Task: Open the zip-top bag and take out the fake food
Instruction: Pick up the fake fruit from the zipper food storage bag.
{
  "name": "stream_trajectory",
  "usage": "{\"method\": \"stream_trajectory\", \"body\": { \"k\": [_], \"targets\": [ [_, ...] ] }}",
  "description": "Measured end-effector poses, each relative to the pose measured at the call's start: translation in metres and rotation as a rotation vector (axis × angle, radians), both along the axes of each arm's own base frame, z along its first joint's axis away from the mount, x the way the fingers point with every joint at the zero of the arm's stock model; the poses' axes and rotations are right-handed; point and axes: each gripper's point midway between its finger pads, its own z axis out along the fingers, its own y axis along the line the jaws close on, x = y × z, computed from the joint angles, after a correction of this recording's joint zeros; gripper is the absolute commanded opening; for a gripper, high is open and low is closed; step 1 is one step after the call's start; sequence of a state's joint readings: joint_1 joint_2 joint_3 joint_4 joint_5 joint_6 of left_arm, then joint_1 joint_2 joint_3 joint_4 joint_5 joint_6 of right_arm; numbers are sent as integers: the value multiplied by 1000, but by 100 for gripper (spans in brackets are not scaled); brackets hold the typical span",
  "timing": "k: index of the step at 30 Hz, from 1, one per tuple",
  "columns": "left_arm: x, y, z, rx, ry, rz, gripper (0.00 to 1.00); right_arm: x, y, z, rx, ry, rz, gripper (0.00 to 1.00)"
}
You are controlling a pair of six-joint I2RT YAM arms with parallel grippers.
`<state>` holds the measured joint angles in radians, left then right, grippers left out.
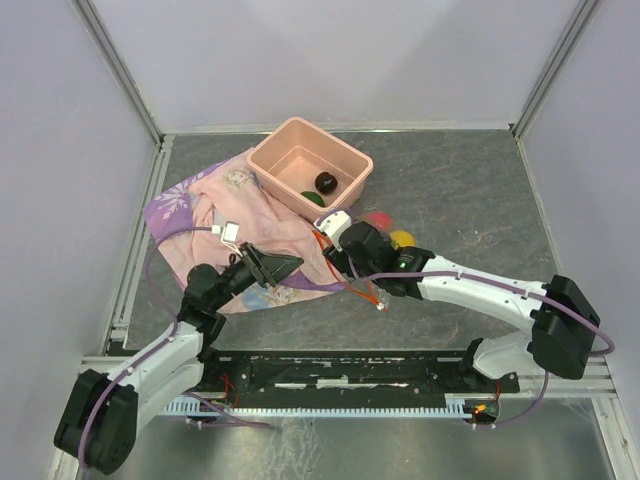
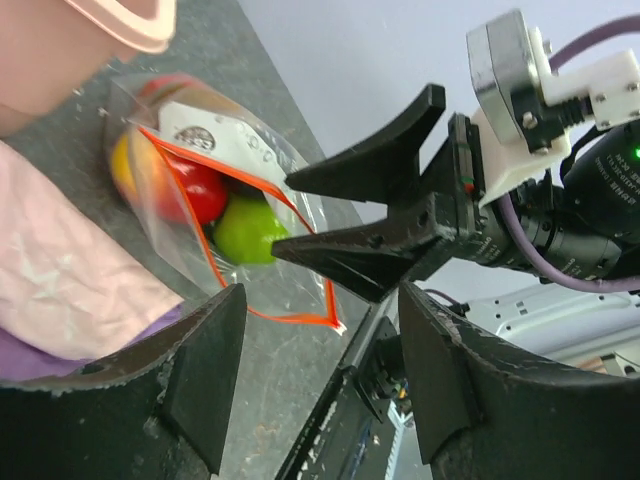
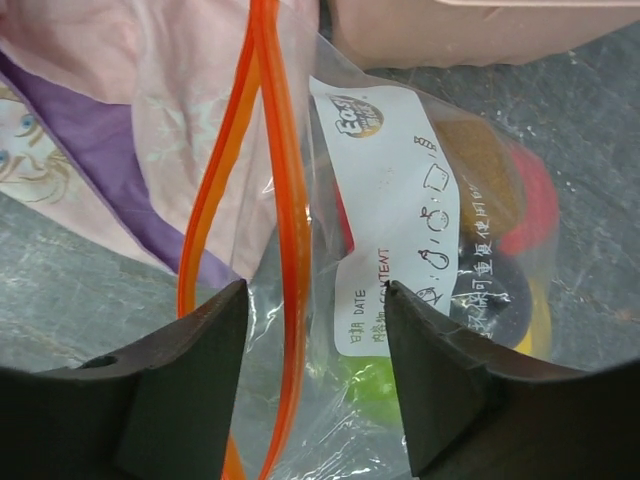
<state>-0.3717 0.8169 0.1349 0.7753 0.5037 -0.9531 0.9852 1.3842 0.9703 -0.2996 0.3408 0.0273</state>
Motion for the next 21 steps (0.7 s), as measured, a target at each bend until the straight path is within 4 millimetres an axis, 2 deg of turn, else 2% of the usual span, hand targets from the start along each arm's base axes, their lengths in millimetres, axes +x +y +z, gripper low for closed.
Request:
{"method": "stream_trajectory", "body": {
  "k": [7,14,17,21],
  "targets": [
    [-14,-28,-9,5,29,-65,51,7,-8,-1,-64,-47,-46,34],
    [-18,-48,-25,25,79,-87,49,10,-11,1,-69,-67,-74,9],
    [-18,-57,-26,25,96,-96,49,11,-9,3,-52,-69,-81,3],
    [-17,-69,-23,8,107,-102,50,9,-9,6,-8,-68,-91,2]
  ]
}}
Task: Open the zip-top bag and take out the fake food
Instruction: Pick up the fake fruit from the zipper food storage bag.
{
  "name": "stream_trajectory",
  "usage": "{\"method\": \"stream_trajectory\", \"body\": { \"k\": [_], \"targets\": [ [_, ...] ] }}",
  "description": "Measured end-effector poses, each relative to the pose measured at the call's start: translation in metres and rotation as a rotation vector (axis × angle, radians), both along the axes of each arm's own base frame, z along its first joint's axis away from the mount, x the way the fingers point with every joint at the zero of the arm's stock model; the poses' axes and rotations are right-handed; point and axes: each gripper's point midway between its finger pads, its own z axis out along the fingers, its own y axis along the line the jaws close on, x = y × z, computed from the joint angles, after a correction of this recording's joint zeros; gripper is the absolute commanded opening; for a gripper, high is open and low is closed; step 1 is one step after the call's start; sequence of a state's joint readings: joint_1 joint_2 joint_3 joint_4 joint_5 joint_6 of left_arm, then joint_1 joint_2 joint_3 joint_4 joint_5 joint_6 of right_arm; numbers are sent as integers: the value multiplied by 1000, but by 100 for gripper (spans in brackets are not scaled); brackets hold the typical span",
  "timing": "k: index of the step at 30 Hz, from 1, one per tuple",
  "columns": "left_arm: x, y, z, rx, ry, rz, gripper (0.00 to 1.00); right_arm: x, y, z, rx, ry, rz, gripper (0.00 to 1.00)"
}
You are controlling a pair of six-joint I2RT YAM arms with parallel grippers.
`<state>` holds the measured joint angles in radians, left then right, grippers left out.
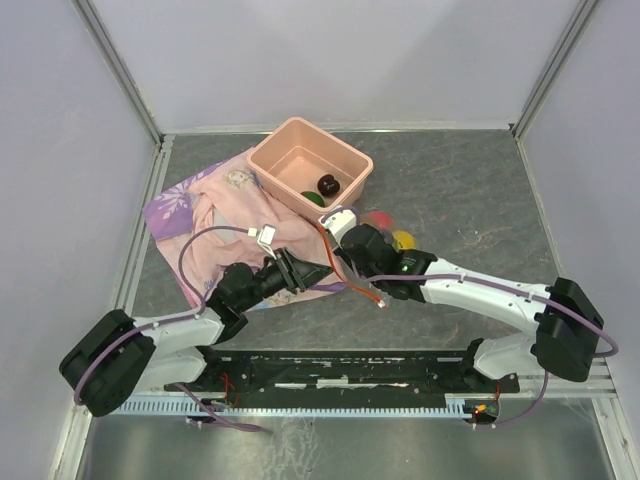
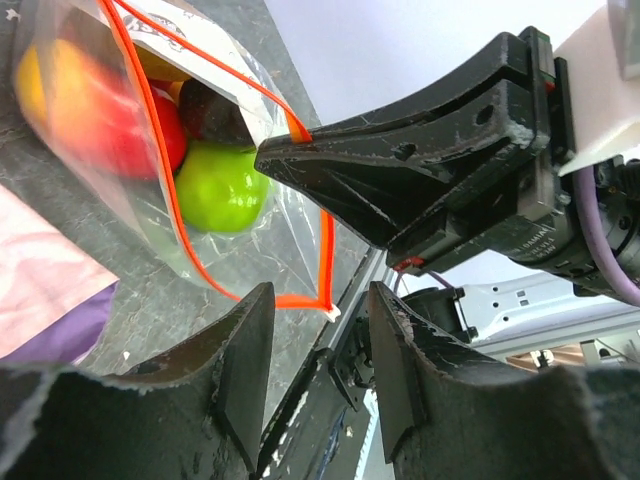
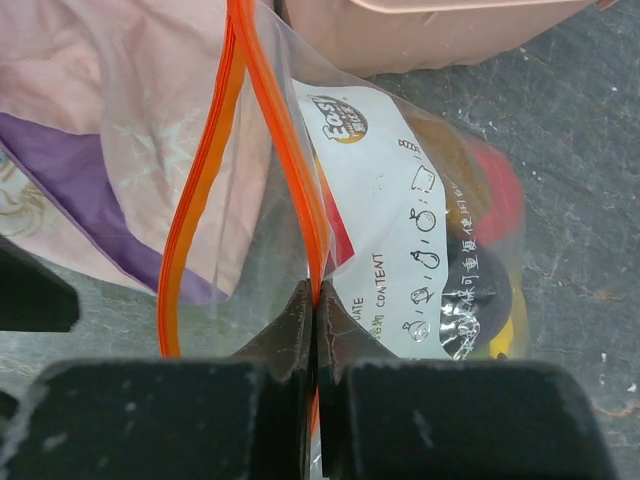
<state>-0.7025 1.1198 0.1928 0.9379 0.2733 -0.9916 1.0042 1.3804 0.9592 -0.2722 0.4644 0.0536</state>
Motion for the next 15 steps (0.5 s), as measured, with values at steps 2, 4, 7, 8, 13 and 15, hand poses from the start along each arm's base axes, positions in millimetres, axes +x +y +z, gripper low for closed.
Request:
{"method": "stream_trajectory", "body": {
  "k": [2,4,7,8,13,15],
  "targets": [
    [1,-5,0,-4,8,-1,51,-2,2,3,28,2,1,2],
    [3,-10,-2,-1,22,5,52,-3,4,6,59,4,3,2],
    [8,-17,-7,8,49,15,53,-5,8,10,99,8,8,2],
    [10,-20,-10,13,59,16,53,-6,9,11,109,9,9,2],
    [16,-32,-22,41,99,21,53,-10,13,10,148,23,19,2],
    [19,-35,-25,47,110,27,53,-11,13,10,163,28,21,1]
  ]
}}
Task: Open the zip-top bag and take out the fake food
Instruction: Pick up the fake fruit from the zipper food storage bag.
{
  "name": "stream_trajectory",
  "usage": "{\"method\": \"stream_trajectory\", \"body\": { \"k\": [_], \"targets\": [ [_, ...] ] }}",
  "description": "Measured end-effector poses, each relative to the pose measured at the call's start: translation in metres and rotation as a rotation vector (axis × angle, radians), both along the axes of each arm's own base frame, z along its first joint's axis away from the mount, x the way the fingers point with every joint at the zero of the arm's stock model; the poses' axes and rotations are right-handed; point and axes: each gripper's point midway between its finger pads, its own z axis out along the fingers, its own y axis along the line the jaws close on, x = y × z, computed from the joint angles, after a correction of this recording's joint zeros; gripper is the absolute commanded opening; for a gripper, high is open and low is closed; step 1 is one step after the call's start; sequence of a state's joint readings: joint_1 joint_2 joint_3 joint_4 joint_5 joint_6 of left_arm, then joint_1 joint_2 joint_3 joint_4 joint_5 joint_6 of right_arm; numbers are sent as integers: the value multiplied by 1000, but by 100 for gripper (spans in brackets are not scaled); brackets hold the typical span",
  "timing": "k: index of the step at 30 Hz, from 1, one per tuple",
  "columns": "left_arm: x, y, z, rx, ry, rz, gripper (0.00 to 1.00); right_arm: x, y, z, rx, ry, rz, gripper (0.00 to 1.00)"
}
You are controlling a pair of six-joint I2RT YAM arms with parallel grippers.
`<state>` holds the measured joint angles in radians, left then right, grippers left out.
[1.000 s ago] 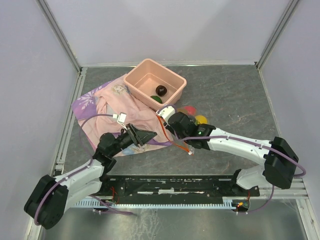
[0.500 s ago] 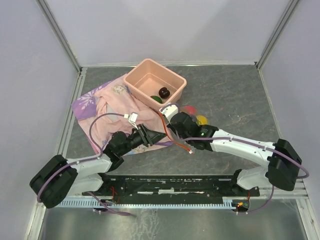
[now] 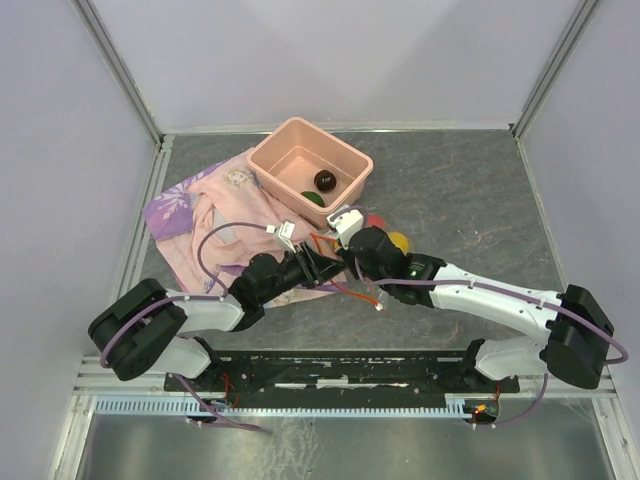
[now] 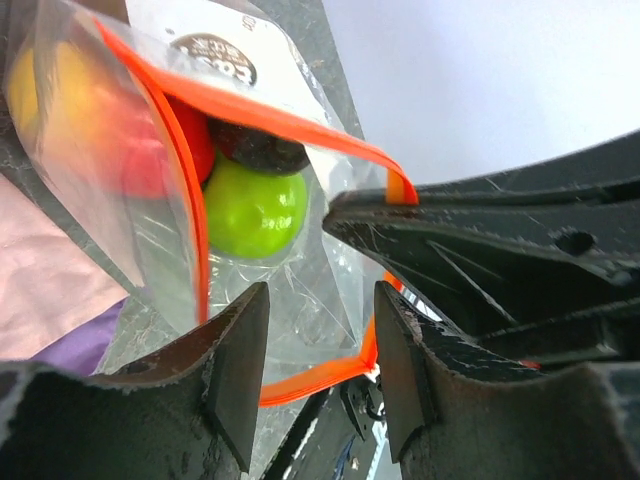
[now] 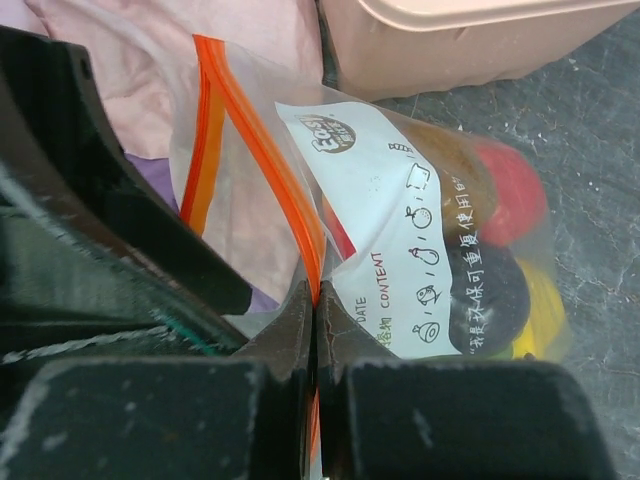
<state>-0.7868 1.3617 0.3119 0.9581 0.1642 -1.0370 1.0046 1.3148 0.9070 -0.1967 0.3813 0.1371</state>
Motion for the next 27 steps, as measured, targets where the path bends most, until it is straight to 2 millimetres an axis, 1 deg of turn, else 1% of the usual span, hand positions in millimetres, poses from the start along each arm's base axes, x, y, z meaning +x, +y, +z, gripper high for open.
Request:
{"method": "stream_trajectory", "body": {
  "k": [2,4,9,11,14,16,22,27],
  "targets": [
    [4,-3,-4,10,11,11,55,-2,0,0,14,4,2,2],
    [7,-4,-8,21,25,26,58,-5,-1,3,35,6,5,1],
    [16,-1,-24,54,71,85,64,-10,3,14,103,6,22,2],
    [19,0,-27,60,81,108,66,-12,6,18,128,8,31,2],
    [25,4,-30,65,90,155,75,-13,11,21,158,14,44,2],
    [29,6,-30,67,89,179,78,-15,13,22,174,22,51,1],
    [36,10,-29,70,81,235,79,-20,22,25,223,53,71,2],
    [40,5,-24,60,73,233,76,-23,24,28,250,65,77,2]
  ]
}}
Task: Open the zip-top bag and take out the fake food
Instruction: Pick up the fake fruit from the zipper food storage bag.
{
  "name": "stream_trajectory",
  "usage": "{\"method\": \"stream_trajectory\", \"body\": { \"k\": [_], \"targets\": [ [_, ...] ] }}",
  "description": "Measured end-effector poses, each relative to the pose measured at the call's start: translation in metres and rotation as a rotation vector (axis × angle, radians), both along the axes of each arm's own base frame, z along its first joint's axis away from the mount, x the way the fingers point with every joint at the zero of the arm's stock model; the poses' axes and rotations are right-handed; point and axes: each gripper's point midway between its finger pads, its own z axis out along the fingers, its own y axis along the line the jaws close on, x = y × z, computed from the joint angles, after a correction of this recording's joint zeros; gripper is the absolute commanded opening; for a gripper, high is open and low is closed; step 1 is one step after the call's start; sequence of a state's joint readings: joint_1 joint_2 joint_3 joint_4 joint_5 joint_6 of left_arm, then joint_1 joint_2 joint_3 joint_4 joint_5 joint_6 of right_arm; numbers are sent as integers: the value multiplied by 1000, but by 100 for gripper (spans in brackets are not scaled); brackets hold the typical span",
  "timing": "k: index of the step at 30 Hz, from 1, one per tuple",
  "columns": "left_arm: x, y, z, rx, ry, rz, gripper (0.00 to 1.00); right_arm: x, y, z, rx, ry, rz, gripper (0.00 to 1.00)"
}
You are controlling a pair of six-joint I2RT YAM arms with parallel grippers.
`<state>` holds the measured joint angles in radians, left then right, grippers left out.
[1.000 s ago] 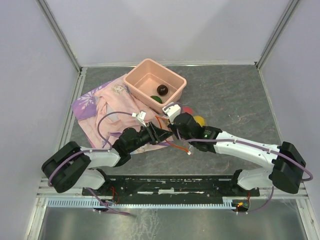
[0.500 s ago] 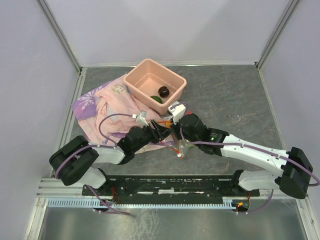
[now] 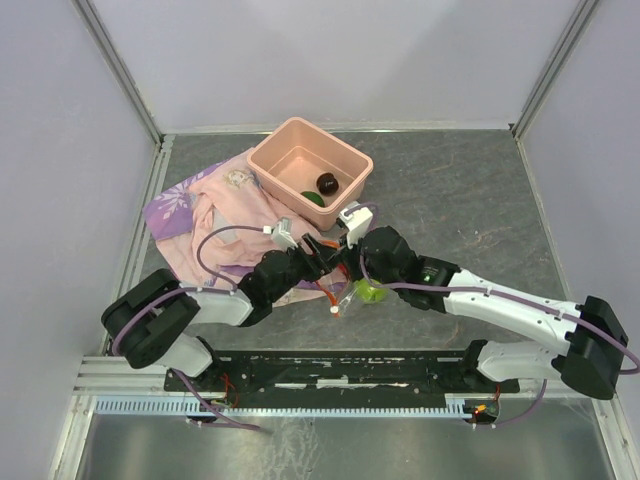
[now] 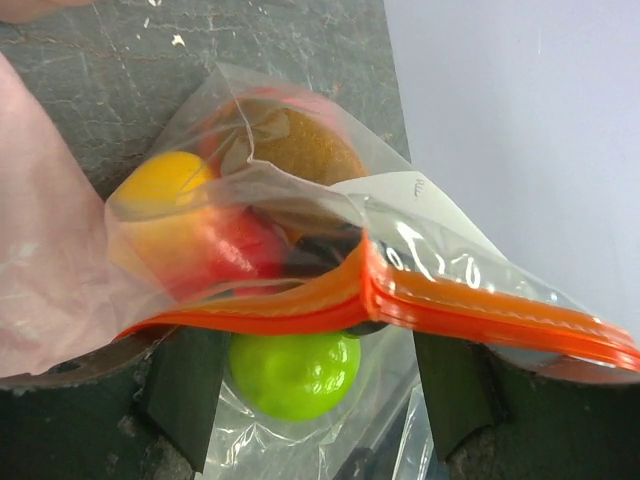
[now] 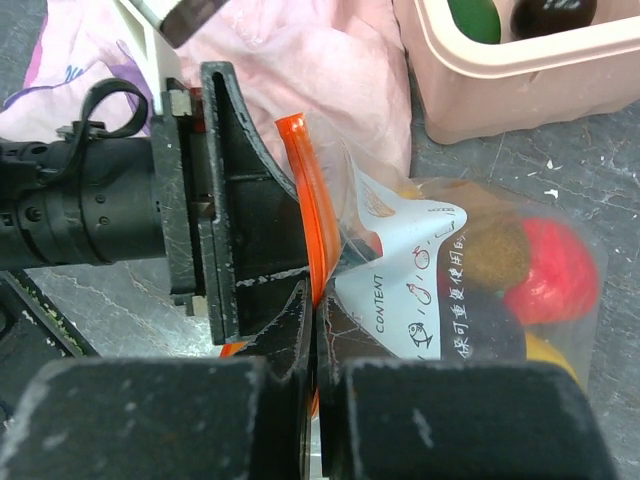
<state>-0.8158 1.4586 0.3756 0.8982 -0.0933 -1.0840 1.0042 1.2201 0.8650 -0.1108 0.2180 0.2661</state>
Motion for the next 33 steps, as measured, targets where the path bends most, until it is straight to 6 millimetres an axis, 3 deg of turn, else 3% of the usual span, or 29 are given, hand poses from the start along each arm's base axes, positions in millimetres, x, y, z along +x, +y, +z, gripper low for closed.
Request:
{"method": "stream_trajectory", "body": {
  "k": [6,14,27,33],
  "targets": [
    [-8,-12,-6,12,13,-77,73,-2,-6,9,23,-16,-6,2],
    [-25,-32,-13,7,2,-217,82,-5,-7,6,30,-4,-6,2],
    [-20,-48,-13,-106,2,-212,89,-9,1,4,72,36,5,2],
    [-15,-55,-12,-150,28,-190,89,-1,-1,3,71,29,-25,1]
  ]
}}
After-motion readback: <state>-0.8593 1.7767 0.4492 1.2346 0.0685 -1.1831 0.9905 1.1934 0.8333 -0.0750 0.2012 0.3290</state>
